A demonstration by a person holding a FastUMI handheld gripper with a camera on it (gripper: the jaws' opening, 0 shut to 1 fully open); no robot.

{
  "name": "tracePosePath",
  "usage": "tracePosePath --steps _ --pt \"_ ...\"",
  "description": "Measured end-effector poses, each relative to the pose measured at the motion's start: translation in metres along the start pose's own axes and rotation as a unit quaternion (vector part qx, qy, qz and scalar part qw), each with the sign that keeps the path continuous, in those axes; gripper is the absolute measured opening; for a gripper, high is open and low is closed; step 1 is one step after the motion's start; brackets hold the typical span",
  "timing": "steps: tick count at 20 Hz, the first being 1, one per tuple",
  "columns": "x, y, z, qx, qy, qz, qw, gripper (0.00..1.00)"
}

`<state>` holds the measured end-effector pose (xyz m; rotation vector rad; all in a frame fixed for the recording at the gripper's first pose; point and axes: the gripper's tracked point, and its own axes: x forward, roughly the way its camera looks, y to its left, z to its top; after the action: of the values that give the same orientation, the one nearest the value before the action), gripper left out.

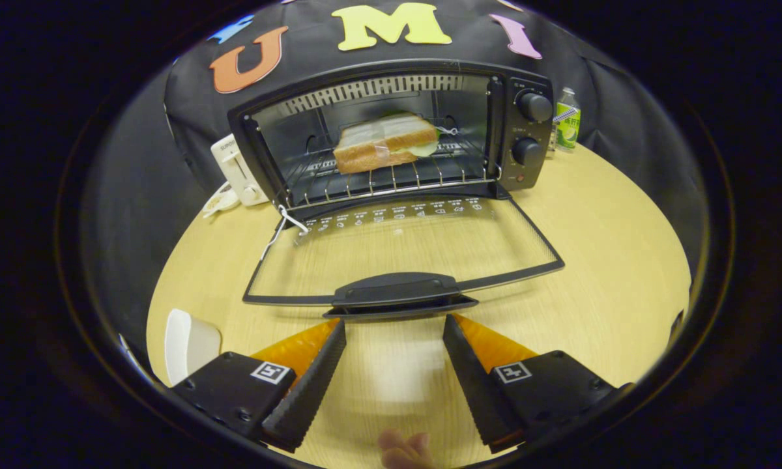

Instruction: Open the toaster oven, put the food inside, and close the toaster oven door.

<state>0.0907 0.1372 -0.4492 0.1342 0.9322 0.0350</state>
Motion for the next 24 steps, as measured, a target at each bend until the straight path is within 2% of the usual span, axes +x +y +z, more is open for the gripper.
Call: tracePosePath --steps 6,9,12,16,20,22,24 --pt "-0.027 0.002 0.027 -0.006 -0.059 -0.001 0.998 0.98" --pt "-0.037 0.002 0.036 0.011 -0.078 0.002 0.997 0.98" --pt "-0.036 0.008 0.052 -0.003 -0.113 -0.013 0.994 0.98" --pt "-0.046 0.014 0.085 -0.018 -0.187 -0.015 0.982 0.98" --pt "-0.048 0.018 0.112 -0.008 -0.239 0.000 0.971 0.98" --pt "-0.039 0.015 0.118 -0.009 -0.239 -0.001 0.971 0.98" --pt "-0.024 0.011 0.112 -0.003 -0.213 0.002 0.977 0.98"
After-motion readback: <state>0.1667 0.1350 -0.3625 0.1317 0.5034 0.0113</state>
